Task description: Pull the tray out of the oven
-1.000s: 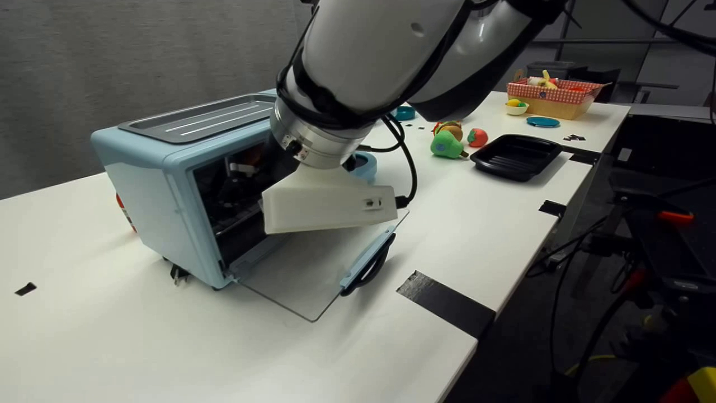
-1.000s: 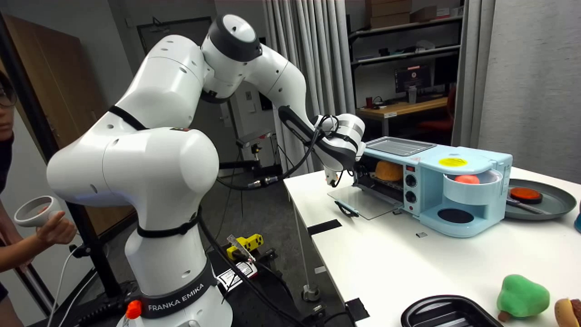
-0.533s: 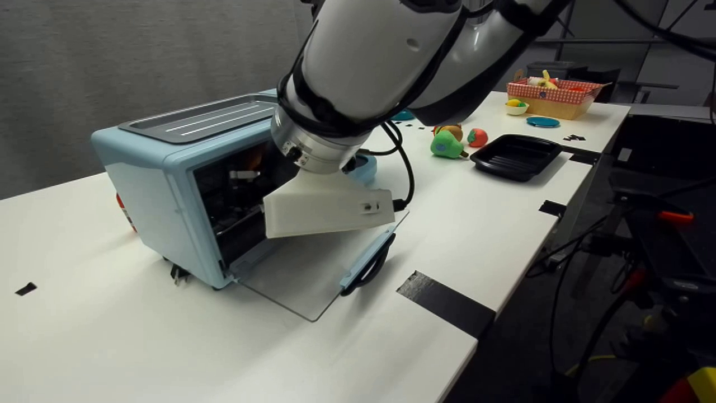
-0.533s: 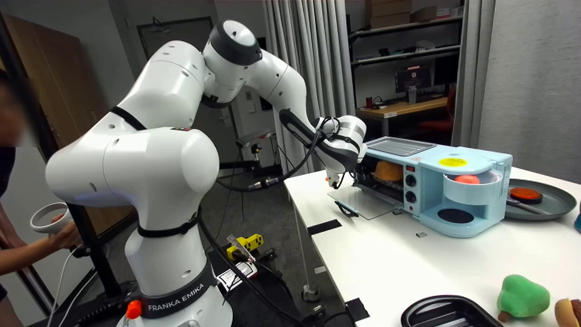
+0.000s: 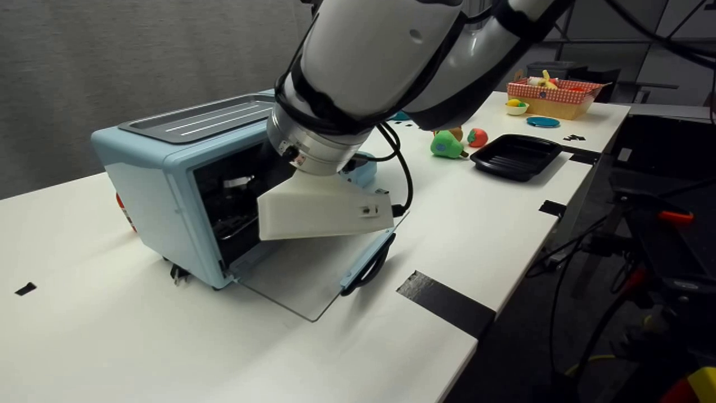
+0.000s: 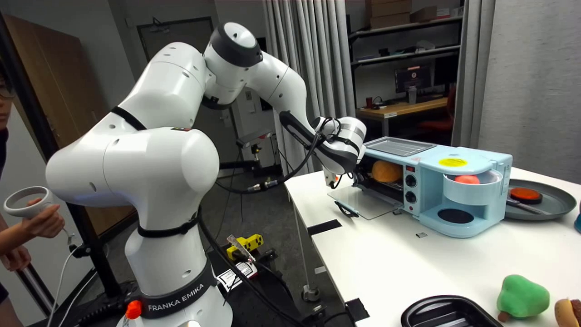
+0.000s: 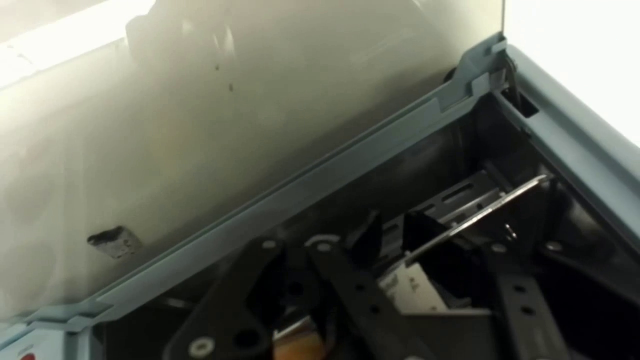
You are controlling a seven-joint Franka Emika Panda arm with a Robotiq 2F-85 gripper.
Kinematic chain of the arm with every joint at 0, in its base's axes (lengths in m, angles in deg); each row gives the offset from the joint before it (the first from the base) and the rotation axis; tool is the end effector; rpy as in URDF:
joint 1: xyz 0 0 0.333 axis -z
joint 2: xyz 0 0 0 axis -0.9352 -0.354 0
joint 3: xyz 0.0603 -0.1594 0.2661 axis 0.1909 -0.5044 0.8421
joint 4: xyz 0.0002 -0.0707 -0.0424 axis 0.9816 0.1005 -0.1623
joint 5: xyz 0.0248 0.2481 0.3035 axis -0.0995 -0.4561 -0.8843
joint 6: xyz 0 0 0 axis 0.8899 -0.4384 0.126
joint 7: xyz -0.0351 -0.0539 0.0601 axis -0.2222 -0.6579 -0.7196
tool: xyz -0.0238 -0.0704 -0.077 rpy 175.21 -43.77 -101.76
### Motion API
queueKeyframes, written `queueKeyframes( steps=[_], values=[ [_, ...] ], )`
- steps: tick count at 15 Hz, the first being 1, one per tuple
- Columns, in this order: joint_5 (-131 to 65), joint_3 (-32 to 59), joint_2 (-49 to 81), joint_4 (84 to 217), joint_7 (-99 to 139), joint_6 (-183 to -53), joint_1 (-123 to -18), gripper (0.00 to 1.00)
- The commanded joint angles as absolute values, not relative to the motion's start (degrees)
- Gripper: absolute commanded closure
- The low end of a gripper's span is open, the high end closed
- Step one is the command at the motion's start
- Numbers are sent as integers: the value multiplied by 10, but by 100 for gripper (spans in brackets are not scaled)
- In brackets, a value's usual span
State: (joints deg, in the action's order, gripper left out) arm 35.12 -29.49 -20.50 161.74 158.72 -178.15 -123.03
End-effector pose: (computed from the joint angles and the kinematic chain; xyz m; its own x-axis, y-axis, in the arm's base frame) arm 0.5879 0.2285 0.1552 0.6181 -0.5646 0.5470 -0.4355 -0.8252 -0.3597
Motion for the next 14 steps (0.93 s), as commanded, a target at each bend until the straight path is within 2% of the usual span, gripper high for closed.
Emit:
queueKeyframes(
  steps=[1,14],
  values=[
    [361,-303,-188,1652,1586,-1805,-1237,100],
    [420,-308,-115,1728,1582,-1806,-1268,100]
  ],
)
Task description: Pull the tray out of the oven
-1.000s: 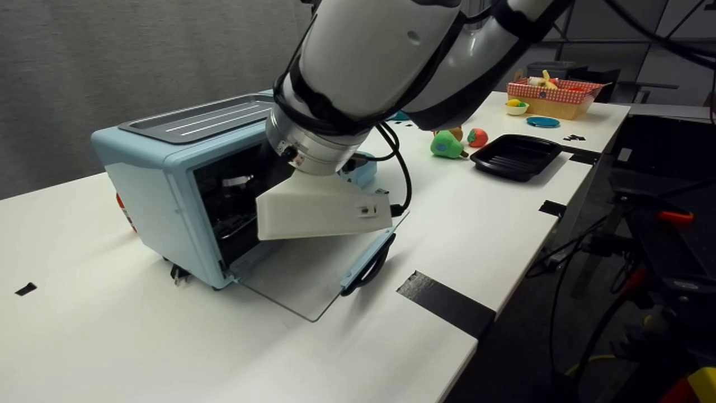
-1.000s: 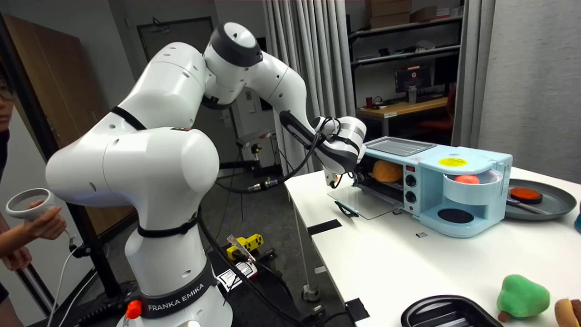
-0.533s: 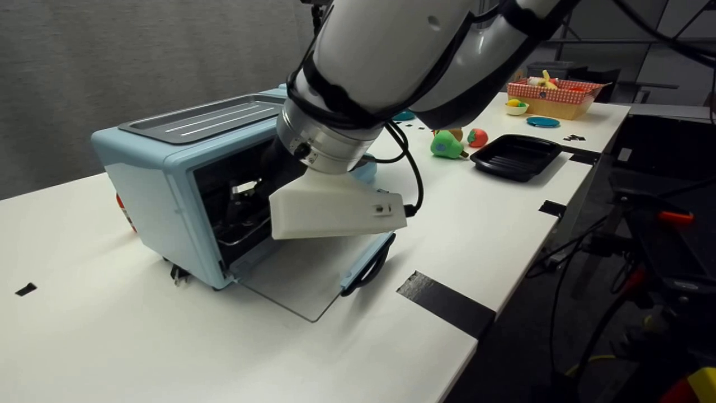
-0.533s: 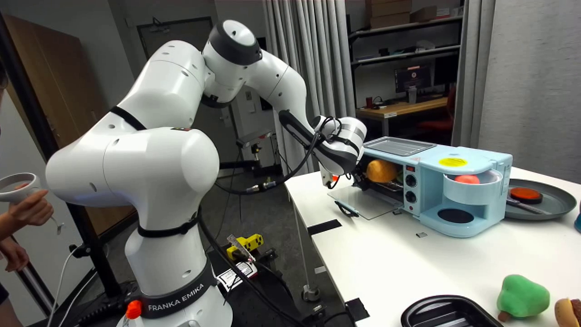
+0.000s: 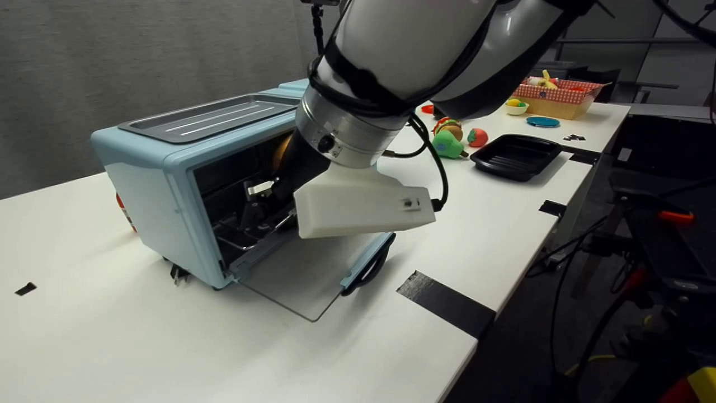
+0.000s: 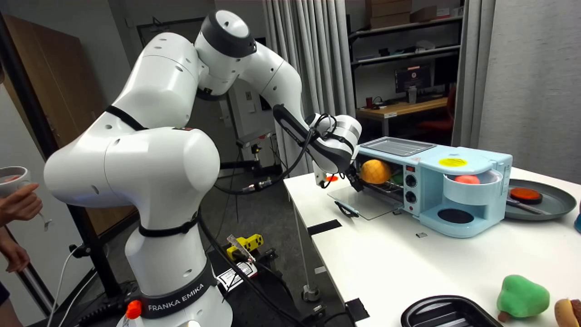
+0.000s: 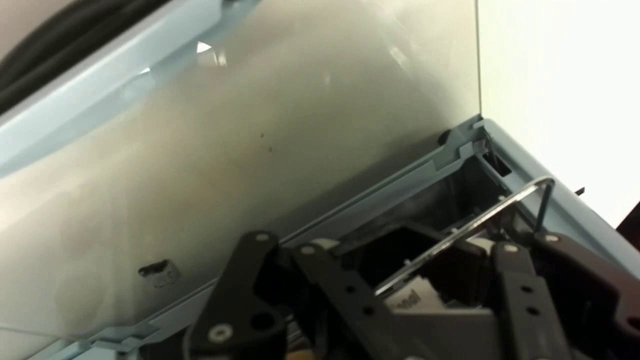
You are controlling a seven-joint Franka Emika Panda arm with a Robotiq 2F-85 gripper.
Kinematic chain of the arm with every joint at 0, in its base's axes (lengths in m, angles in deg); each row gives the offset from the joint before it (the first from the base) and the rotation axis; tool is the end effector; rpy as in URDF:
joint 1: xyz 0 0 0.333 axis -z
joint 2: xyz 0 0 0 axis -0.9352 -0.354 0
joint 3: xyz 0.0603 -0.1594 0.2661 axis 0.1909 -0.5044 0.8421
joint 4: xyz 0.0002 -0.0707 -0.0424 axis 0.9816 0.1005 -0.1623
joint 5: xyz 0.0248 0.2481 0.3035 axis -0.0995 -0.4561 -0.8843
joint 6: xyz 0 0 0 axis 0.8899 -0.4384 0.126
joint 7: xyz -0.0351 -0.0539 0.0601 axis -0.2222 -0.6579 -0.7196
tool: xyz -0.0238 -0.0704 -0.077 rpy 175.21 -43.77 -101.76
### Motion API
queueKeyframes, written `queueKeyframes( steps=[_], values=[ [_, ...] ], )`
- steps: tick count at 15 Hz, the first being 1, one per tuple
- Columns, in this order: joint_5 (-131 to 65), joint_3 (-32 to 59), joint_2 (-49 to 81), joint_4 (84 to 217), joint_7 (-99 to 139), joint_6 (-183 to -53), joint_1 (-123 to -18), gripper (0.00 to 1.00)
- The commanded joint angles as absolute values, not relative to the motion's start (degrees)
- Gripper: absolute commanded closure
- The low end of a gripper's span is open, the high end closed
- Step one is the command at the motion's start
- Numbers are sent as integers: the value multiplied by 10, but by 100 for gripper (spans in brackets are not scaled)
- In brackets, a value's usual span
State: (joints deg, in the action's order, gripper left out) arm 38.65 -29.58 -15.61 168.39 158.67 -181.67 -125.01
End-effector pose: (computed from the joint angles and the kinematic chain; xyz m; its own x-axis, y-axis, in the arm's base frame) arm 0.5514 0.2287 0.1650 0.6833 -0.5531 0.4765 -0.4230 -0.8319 -0.3591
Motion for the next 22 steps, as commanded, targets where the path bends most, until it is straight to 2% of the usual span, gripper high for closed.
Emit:
queueKeyframes(
  steps=[1,22],
  values=[
    [424,-307,-110,1733,1582,-1806,-1269,100],
    [474,-294,-55,1822,1590,-1805,-1301,100]
  ],
)
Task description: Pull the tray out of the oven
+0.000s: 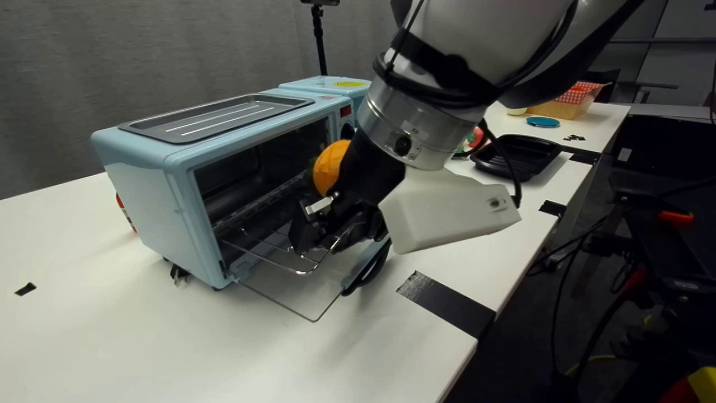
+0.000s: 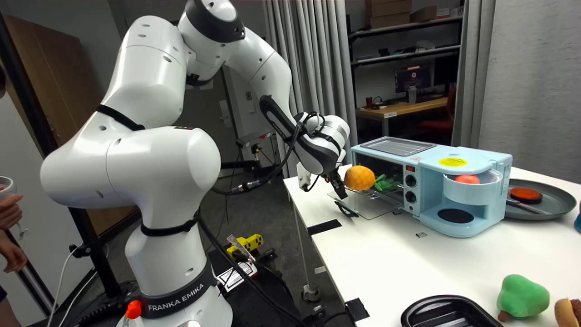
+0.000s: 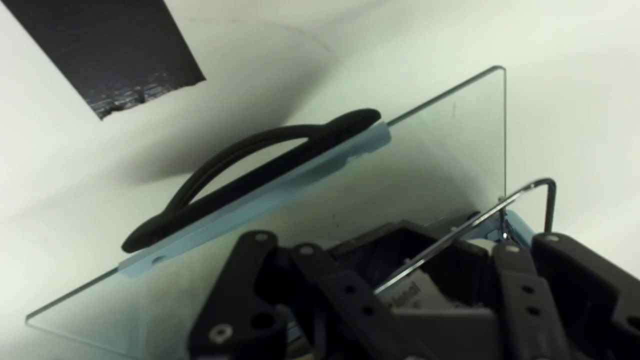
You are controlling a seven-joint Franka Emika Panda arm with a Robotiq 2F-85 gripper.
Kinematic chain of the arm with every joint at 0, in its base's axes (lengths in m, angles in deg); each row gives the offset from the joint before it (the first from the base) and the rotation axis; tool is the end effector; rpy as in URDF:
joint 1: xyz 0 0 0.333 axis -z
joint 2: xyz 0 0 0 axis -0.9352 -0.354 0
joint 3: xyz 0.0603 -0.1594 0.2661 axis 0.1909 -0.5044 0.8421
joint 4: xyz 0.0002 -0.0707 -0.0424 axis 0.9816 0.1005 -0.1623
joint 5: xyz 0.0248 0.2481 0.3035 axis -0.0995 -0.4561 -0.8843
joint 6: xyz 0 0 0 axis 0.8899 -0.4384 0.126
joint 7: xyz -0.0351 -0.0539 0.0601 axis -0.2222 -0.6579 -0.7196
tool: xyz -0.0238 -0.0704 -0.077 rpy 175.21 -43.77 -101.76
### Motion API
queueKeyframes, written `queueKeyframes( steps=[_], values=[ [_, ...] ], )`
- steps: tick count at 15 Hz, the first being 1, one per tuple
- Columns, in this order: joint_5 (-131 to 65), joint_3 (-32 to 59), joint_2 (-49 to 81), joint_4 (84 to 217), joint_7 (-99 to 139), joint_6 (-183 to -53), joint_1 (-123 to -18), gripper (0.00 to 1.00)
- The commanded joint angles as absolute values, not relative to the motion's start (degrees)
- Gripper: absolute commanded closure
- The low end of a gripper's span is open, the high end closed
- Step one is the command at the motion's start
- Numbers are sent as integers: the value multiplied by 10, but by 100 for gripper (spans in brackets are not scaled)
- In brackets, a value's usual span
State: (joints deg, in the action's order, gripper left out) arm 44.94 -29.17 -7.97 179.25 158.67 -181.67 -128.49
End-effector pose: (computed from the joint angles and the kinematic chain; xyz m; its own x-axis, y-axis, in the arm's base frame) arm 0.4876 0.2259 0.1670 0.7596 -0.5122 0.4008 -0.4172 -0.8565 -0.3039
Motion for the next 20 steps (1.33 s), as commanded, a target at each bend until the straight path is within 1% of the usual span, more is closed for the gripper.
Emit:
queueKeyframes(
  steps=[1,2,3,9,10,11,12,13,15,18,20],
  values=[
    [424,-177,21,1859,1472,-1721,-1208,100],
    [467,-274,-44,1836,1570,-1785,-1295,100],
    [465,-253,-32,1845,1557,-1771,-1283,100],
    [463,-248,-34,1863,1562,-1775,-1289,100],
    [462,-247,-35,1861,1562,-1778,-1287,75],
    [461,-247,-35,1861,1562,-1778,-1287,72],
    [460,-248,-34,1860,1562,-1779,-1288,67],
    [461,-248,-34,1859,1562,-1778,-1288,58],
    [463,-249,-29,1860,1561,-1776,-1290,44],
    [466,-253,-18,1863,1559,-1771,-1293,20],
    [470,-255,-8,1865,1558,-1766,-1296,7]
  ],
)
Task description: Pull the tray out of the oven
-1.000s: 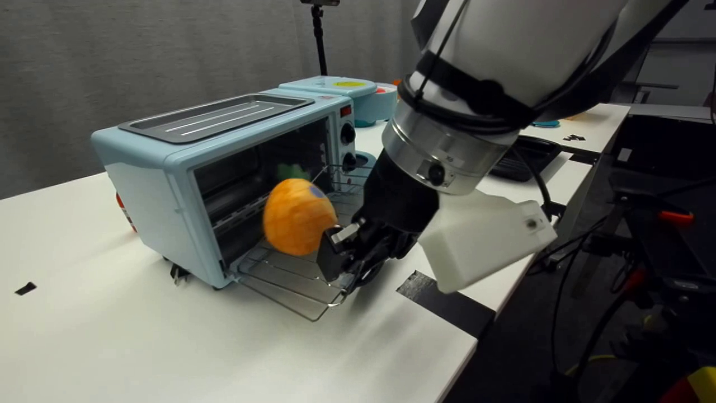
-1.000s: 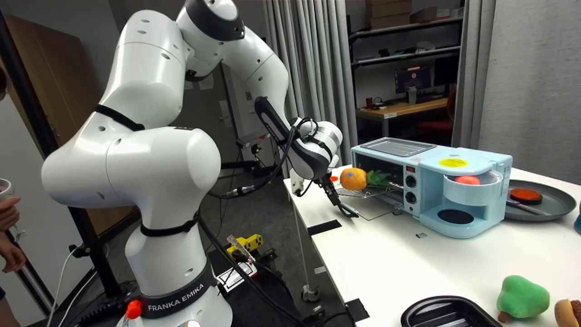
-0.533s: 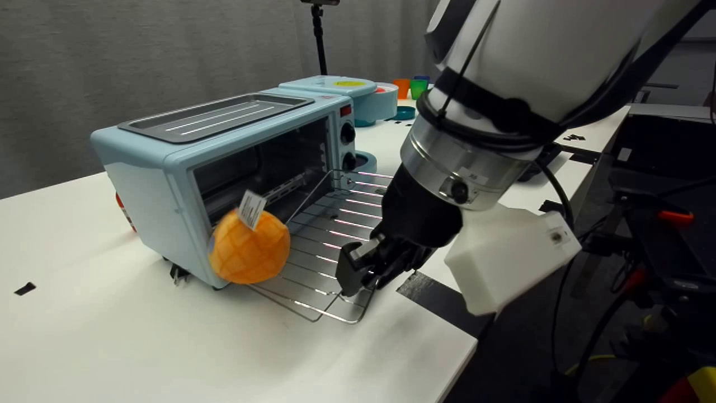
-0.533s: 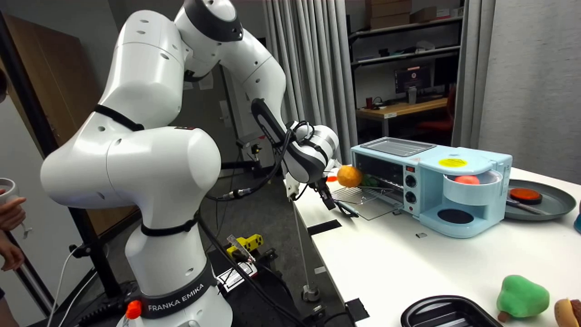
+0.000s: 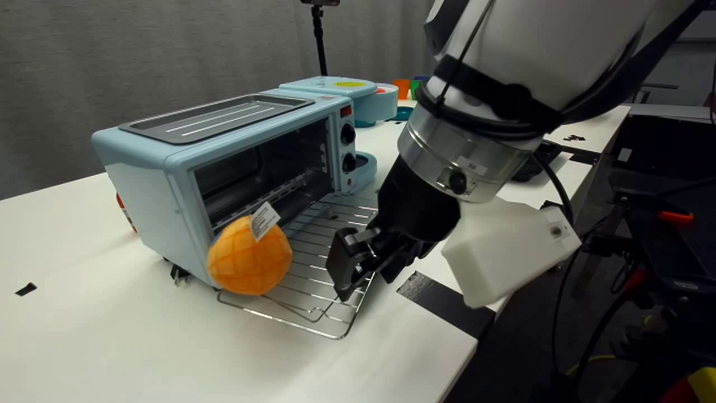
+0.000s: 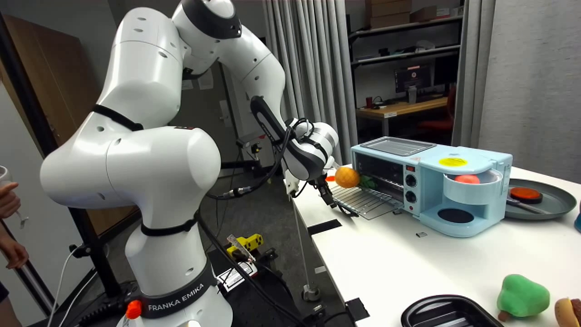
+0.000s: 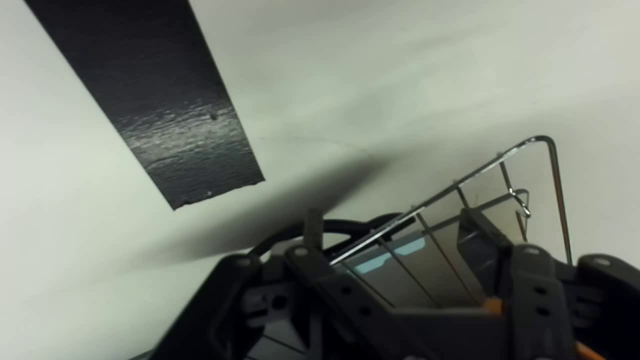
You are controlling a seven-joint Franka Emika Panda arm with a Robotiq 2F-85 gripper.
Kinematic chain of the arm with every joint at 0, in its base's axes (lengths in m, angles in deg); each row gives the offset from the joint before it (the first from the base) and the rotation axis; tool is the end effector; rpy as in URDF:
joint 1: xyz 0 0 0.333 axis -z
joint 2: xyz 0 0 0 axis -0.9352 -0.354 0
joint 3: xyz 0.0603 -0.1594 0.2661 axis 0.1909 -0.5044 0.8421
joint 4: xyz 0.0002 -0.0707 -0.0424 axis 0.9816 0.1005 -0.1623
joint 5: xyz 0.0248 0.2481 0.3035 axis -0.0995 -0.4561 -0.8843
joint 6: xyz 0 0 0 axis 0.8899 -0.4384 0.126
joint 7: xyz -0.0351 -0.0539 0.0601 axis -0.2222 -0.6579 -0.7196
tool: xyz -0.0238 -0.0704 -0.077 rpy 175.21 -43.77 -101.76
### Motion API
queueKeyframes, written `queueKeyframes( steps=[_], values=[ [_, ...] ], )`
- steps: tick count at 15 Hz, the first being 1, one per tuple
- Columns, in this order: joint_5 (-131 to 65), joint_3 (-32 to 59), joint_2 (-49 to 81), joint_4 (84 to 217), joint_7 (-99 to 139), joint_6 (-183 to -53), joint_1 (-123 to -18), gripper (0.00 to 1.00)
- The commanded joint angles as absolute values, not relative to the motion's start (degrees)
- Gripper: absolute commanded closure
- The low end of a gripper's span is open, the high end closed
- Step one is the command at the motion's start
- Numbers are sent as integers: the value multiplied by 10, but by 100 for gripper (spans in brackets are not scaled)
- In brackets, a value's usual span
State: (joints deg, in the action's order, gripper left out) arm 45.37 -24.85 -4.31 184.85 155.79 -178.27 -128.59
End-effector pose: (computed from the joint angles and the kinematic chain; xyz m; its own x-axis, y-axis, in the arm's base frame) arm 0.4472 0.2369 0.1518 0.8047 -0.4691 0.3639 -0.3999 -0.8813 -0.2518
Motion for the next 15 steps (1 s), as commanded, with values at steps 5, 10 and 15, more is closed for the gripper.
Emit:
queueKeyframes(
  steps=[5,10,15],
  values=[
    [475,-260,29,1877,1557,-1747,-1309,0],
    [485,-268,85,1904,1544,-1705,-1328,0],
    [490,-280,155,1939,1505,-1640,-1353,0]
  ],
)
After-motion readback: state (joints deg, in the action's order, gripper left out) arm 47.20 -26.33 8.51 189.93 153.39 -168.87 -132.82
